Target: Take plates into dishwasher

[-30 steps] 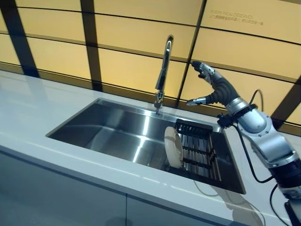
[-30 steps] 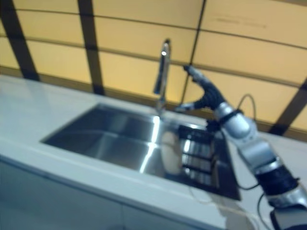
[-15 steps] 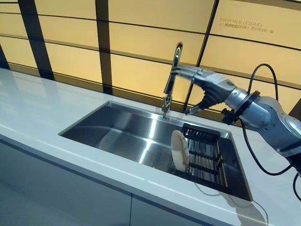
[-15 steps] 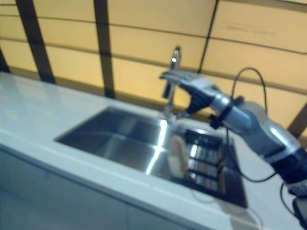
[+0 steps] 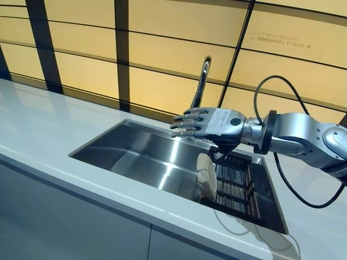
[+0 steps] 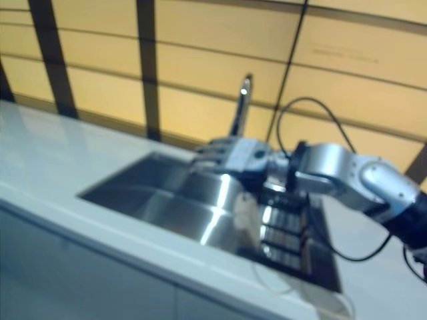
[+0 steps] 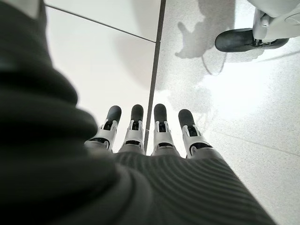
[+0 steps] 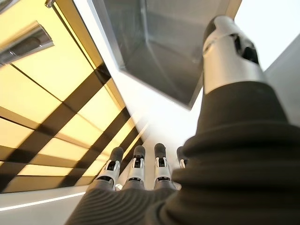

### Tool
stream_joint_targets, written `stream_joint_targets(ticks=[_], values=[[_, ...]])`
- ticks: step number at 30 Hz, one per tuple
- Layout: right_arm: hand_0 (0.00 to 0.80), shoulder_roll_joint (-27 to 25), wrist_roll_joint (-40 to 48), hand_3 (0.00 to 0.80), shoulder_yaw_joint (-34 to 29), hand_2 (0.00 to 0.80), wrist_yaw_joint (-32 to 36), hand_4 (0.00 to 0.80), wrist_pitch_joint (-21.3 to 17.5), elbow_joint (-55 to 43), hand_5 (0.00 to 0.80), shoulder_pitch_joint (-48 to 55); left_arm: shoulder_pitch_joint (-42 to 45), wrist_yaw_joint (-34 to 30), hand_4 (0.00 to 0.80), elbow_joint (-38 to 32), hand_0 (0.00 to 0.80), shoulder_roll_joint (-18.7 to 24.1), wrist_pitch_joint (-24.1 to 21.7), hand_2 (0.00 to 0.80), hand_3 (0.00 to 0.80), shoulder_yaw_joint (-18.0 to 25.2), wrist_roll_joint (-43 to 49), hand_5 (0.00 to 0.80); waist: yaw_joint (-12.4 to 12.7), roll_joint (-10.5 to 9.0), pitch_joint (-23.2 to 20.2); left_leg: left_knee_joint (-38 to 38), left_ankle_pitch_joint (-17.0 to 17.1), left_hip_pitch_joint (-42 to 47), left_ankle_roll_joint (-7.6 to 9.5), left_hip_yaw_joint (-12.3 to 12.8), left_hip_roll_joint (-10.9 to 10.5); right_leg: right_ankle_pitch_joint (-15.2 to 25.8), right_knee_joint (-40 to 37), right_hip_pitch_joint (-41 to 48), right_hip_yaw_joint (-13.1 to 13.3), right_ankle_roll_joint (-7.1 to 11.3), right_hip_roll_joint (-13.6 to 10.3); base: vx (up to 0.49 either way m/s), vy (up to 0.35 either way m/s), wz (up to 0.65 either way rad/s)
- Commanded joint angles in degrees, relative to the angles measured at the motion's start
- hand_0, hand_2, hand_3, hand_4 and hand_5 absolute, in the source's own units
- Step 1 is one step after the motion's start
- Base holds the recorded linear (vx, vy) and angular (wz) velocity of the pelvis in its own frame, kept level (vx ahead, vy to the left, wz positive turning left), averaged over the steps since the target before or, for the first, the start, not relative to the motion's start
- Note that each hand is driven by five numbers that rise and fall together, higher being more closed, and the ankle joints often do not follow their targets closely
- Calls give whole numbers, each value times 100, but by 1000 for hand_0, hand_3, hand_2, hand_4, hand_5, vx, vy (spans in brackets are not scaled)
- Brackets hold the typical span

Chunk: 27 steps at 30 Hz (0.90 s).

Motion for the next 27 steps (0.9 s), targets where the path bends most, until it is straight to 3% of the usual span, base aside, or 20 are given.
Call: stream_joint_targets(ticks=[1, 13, 27], values=[[0, -124, -174, 0, 494, 0, 419, 0, -222, 465, 0, -691, -95, 47, 0, 15, 0, 170, -43, 0, 0, -91, -69, 0, 225, -56, -121, -225, 422, -414, -181, 73, 276, -587, 14, 632, -455, 476, -267, 0, 0, 0], [0, 301, -513, 0, 1391, 0, 1080, 0, -466, 1260, 0, -1083, -53, -17, 0, -36, 0, 141, 29, 0, 0, -226, 12, 0, 400, -125, -129, -225, 475, -433, -221, 27, 289, -641, 14, 693, -524, 437, -234, 0, 0, 0], [0, 336, -839, 0, 1825, 0, 496, 0, -589, 2283, 0, -922, -24, -74, 0, -60, 0, 166, 33, 0, 0, -232, 90, 0, 507, -224, -19, -225, 499, -471, -238, 6, 299, -672, 14, 705, -590, 419, -190, 0, 0, 0]])
